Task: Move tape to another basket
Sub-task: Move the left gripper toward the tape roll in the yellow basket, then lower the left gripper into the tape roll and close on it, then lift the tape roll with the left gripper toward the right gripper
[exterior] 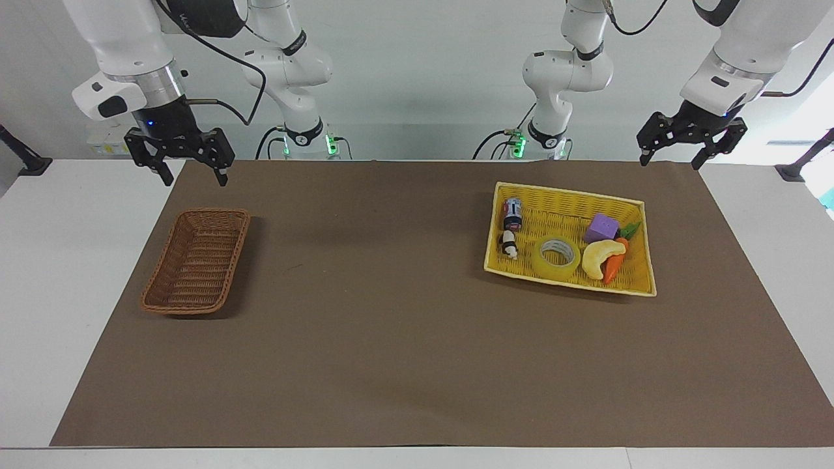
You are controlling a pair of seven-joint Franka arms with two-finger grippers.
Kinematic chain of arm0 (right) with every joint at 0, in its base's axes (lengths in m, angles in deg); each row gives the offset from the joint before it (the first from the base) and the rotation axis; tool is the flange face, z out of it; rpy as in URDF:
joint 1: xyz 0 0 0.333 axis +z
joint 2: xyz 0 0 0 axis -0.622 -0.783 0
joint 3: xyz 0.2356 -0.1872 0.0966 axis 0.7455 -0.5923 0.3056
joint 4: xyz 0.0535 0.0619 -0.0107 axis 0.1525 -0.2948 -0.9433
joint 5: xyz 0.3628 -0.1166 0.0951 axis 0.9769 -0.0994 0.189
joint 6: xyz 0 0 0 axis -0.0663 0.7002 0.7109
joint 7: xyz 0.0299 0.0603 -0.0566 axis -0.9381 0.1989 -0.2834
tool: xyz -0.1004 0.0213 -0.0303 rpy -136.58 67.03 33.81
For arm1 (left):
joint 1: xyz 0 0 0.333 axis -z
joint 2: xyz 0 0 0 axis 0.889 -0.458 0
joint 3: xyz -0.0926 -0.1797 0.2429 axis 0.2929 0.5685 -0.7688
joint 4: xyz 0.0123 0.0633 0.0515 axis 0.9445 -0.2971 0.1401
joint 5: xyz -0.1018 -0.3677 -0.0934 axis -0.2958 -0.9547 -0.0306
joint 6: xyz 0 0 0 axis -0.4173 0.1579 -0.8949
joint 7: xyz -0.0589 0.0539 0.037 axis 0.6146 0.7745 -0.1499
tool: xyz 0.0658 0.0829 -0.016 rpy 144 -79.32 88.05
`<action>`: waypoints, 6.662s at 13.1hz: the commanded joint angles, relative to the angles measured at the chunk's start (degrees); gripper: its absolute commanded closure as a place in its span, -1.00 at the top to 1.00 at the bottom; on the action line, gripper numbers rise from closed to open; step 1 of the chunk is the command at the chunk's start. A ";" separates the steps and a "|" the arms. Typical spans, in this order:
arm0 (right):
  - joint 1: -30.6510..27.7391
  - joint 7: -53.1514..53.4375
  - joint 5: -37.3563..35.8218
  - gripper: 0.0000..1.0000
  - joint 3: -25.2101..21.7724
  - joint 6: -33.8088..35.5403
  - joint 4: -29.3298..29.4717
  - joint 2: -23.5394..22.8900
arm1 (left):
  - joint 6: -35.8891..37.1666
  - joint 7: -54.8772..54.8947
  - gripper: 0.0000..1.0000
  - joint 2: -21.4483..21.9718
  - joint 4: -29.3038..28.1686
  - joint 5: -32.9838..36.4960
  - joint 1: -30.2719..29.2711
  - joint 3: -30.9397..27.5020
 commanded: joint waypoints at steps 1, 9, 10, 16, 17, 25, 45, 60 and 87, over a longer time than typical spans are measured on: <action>-0.67 0.33 -0.30 1.00 0.55 0.57 -0.33 0.40 | 1.17 0.07 1.00 1.15 0.84 1.11 0.64 -0.27; -0.67 0.33 -0.30 1.00 0.55 0.57 -0.33 0.40 | -2.53 -1.69 1.00 4.59 -6.81 0.40 0.73 -0.54; -0.67 0.33 -0.30 1.00 0.55 0.57 -0.33 0.40 | -2.87 -1.69 1.00 4.85 -7.60 0.40 0.73 -0.54; -0.67 0.33 -0.30 1.00 0.55 0.57 -0.33 0.40 | -6.83 -1.52 1.00 6.70 -14.54 0.40 0.81 -0.54; -0.67 0.33 -0.30 1.00 0.55 0.57 -0.33 0.40 | -8.22 -1.52 1.00 6.70 -16.03 0.32 0.81 -0.54; -0.67 0.33 -0.30 1.00 0.55 0.66 -0.33 0.40 | -18.86 -1.25 1.00 7.75 -25.09 -2.58 1.52 -0.54; -0.67 0.33 -0.30 1.00 0.55 0.66 -0.33 0.40 | -44.27 -8.55 1.00 -2.88 -42.84 -7.24 4.86 -0.27; -0.67 0.33 -0.30 1.00 0.46 0.57 -0.33 0.40 | -41.76 -11.89 -1.00 -6.58 -39.88 -9.61 5.38 -0.27; 10.93 -10.46 28.78 1.00 1.34 -3.82 -17.46 4.53 | -28.73 -53.17 -1.00 -14.48 -1.91 -7.35 37.72 3.95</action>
